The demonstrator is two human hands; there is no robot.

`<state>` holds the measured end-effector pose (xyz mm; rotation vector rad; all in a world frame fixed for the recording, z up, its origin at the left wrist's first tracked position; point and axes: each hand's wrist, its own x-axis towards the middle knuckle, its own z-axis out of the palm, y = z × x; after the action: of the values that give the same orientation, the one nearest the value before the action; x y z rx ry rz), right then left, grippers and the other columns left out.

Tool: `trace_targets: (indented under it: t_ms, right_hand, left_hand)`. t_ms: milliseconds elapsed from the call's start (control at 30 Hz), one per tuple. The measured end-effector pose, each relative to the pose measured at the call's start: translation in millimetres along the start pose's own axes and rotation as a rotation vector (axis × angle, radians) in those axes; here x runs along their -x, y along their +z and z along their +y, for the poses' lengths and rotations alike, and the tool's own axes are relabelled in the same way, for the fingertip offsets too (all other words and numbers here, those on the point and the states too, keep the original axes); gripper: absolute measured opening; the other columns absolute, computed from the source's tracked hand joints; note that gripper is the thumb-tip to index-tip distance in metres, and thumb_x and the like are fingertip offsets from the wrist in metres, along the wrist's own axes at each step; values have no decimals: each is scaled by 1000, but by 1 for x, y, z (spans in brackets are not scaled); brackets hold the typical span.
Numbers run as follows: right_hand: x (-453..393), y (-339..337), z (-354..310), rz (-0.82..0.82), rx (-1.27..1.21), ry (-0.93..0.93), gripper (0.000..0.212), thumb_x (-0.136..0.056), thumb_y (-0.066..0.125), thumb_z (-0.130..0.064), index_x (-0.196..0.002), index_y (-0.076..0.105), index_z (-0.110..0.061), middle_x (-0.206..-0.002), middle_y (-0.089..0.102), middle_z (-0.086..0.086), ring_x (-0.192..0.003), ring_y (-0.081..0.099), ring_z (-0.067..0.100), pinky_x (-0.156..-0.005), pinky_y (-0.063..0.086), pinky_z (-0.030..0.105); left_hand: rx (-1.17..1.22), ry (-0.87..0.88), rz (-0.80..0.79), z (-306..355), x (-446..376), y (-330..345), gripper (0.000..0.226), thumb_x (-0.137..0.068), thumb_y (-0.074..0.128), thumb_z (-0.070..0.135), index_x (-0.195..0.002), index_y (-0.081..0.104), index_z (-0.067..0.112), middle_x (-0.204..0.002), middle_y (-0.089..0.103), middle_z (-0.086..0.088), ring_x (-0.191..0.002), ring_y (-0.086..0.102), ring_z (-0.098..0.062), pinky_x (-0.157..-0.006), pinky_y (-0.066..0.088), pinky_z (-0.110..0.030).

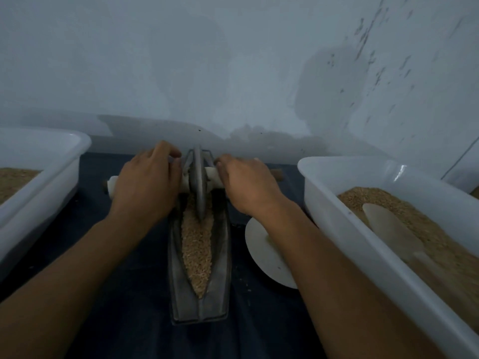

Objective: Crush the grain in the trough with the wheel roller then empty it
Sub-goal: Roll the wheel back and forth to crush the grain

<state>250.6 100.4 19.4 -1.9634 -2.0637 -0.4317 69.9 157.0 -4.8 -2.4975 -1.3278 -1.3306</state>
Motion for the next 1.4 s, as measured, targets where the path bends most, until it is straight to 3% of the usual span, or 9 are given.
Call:
trace_targets:
  t_ms: [233, 367, 533, 633, 800, 900, 1100, 1267, 1400]
  right_hand:
    - [8, -40, 4, -366, -153, -24, 33, -107, 33, -29, -105, 60, -10, -103, 63, 9, -90, 58, 25, -70, 43, 34]
    - [17, -66, -1, -515, -108, -54, 35, -100, 48, -37, -107, 67, -8, -94, 66, 9, -80, 60, 24, -57, 40, 30]
    - [28, -86, -4, -570, -47, -124, 37, -87, 64, -45, -82, 67, -9, -62, 54, 0, -50, 48, 16, -47, 31, 27]
    - [29, -88, -3, -577, -45, -133, 37, -85, 68, -46, -84, 68, -10, -66, 58, 4, -53, 50, 15, -46, 33, 26]
    - [25, -81, -2, -616, -57, -87, 41, -87, 64, -44, -105, 71, -7, -94, 71, 11, -82, 68, 28, -57, 44, 31]
    - [20, -70, 0, -572, -56, -65, 30, -93, 58, -40, -98, 69, -12, -83, 65, 3, -72, 62, 20, -51, 38, 30]
    - [5, -30, 9, -211, -194, 29, 32, -105, 43, -39, -112, 65, -17, -106, 67, 5, -96, 60, 25, -76, 47, 37]
    - [-4, -3, 5, 44, -54, -32, 36, -106, 35, -38, -119, 64, -20, -109, 67, 6, -97, 58, 27, -81, 37, 37]
    - [-2, -7, 5, -28, -77, -26, 36, -107, 32, -36, -119, 62, -19, -109, 66, 7, -97, 58, 28, -78, 35, 36]
  left_hand:
    - [-140, -148, -238, 9, -7, -16, 16, -99, 42, 31, -95, 53, 20, -85, 60, -3, -69, 43, -18, -65, 32, -34]
    - [-242, -203, -464, 17, -11, -28, 19, -98, 40, 34, -96, 56, 23, -100, 62, -5, -82, 50, -24, -70, 37, -35]
    - [-343, -175, -620, 34, -11, -46, 14, -96, 45, 38, -102, 54, 28, -82, 45, 7, -75, 45, -16, -72, 38, -35]
    - [-394, -160, -660, 39, -12, -52, 11, -94, 50, 37, -101, 56, 31, -83, 45, 9, -77, 46, -16, -72, 38, -36]
    - [-377, -173, -537, 34, -11, -42, 18, -98, 41, 38, -96, 55, 27, -81, 47, 5, -76, 48, -20, -68, 37, -36]
    - [-302, -141, -351, 26, -8, -26, 15, -101, 41, 27, -91, 48, 18, -77, 48, -1, -64, 43, -21, -59, 33, -34]
    - [-110, 50, -49, 6, -1, -4, 10, -96, 56, 13, -87, 52, 12, -75, 56, -9, -63, 49, -25, -58, 32, -36]
    - [4, 12, 3, -8, -1, 1, 15, -104, 42, 22, -94, 51, 15, -81, 55, -2, -72, 47, -20, -63, 29, -34]
    - [-18, -33, -74, -5, -2, -3, 17, -104, 40, 26, -103, 52, 15, -87, 59, -2, -74, 51, -20, -65, 33, -35]
